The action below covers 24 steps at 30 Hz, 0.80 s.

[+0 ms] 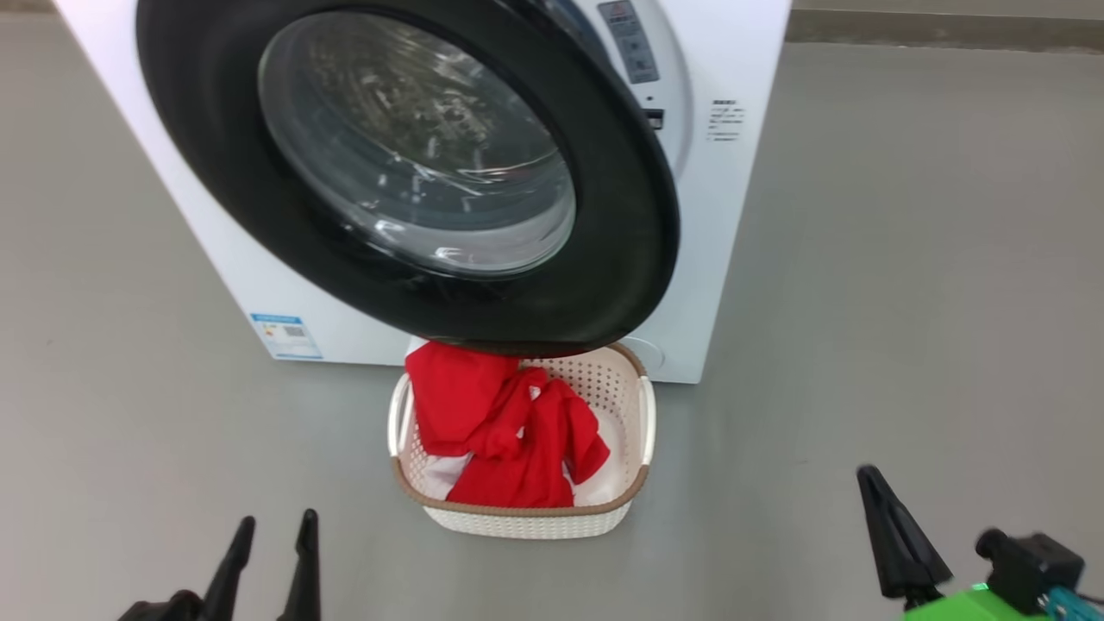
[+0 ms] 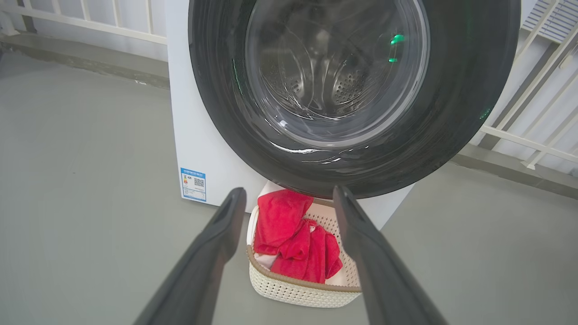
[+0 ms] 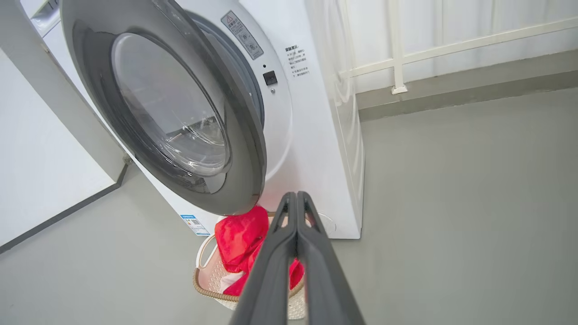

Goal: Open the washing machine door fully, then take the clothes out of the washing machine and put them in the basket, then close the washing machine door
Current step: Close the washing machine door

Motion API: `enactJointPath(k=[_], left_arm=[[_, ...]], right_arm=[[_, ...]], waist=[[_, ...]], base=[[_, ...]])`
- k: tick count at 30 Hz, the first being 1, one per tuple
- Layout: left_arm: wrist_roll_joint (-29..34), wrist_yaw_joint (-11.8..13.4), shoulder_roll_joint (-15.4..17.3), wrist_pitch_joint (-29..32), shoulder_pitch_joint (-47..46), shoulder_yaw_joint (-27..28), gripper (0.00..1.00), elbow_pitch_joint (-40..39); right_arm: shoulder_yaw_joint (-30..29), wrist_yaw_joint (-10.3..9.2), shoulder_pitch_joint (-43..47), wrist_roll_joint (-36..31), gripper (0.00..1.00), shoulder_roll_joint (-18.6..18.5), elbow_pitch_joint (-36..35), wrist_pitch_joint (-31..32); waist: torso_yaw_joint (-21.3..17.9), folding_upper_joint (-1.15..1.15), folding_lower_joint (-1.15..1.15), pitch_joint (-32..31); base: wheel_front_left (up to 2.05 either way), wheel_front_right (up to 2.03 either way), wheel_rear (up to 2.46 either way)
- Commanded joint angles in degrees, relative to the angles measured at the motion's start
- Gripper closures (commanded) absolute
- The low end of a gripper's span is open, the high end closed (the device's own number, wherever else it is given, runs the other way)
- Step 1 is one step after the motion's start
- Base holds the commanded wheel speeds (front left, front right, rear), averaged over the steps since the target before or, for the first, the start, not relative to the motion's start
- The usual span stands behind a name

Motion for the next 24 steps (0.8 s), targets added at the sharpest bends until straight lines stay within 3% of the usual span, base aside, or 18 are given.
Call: enactJointPath(k=[1, 16, 24], left_arm=[[-0.17, -0.33, 0.34, -0.29, -2.08, 1.48, 0.0, -1.59], [-1.5, -0.33, -1.11, -0.29, -6.48, -3.2, 0.0, -2.51], [-2.94, -0.33, -1.59, -0.29, -9.69, -5.5, 0.0, -2.2]], right_arm=[[1.92, 0.42, -2.96, 0.51, 1.0, -0.72, -1.1, -0.38], [11.68, 0.42, -23.79, 0.56, 1.0, -3.18, 1.62, -0.38], [13.58, 0.42, -31.78, 0.47, 1.0, -4.95, 5.33, -0.38]], waist=[[1.18, 0.0, 0.0, 0.38], [7.27, 0.0, 0.0, 7.58], [9.31, 0.0, 0.0, 13.0]], base=[[0.0, 0.0, 0.0], [0.0, 0.0, 0.0], [0.0, 0.0, 0.0]])
